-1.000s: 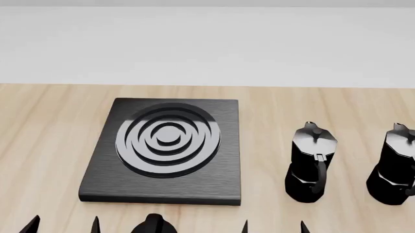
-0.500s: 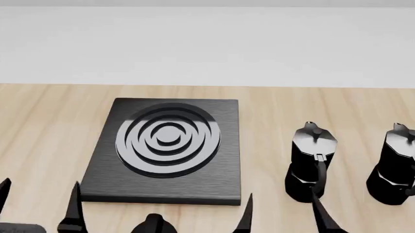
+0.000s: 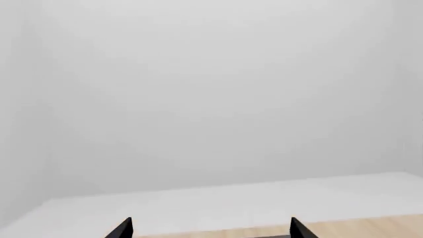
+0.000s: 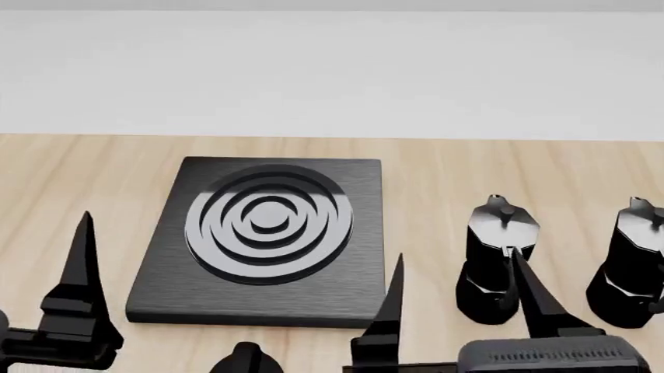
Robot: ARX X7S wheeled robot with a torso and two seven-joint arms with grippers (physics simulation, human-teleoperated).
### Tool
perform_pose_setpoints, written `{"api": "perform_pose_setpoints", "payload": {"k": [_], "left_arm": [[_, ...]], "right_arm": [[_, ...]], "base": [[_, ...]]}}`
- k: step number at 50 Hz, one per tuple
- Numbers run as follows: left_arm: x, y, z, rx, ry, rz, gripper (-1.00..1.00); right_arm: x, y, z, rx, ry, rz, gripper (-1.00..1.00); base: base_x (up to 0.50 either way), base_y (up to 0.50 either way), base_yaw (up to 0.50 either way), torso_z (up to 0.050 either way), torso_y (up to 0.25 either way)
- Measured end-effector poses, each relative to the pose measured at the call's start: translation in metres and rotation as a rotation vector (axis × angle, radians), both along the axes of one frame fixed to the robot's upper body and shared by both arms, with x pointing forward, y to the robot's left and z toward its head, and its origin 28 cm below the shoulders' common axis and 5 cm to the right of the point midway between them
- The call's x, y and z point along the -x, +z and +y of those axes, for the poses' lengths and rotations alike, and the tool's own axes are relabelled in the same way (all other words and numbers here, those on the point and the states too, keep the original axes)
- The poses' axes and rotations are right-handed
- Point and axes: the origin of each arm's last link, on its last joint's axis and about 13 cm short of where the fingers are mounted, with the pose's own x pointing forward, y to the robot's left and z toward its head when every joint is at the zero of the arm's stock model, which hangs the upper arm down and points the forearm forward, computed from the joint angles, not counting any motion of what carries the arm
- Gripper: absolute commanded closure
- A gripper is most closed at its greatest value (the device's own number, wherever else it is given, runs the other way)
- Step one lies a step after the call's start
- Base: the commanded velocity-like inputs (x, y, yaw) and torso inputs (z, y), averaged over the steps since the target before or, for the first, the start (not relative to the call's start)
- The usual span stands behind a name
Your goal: Put the right moka pot on the stove.
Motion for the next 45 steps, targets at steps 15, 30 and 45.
{"api": "perform_pose_setpoints", "payload": {"k": [15,30,45], "left_arm": [[0.003,0.004,0.000,-0.006,0.004,-0.021,-1.00],[0.001,-0.002,0.000,0.001,0.032,-0.025,-1.00],[0.000,-0.005,0.000,0.003,0.041,-0.024,-1.00]], "right_arm": [[0.002,0.001,0.001,0.001,0.010,-0.008,-1.00],[0.004,-0.002,0.002,-0.008,0.017,-0.007,-1.00],[0.005,-0.003,0.001,-0.006,0.013,-0.012,-1.00]], "base": [[0.00,0.00,0.00,0.000,0.000],[0.00,0.00,0.00,0.000,-0.084],[0.00,0.00,0.00,0.000,-0.109]]}}
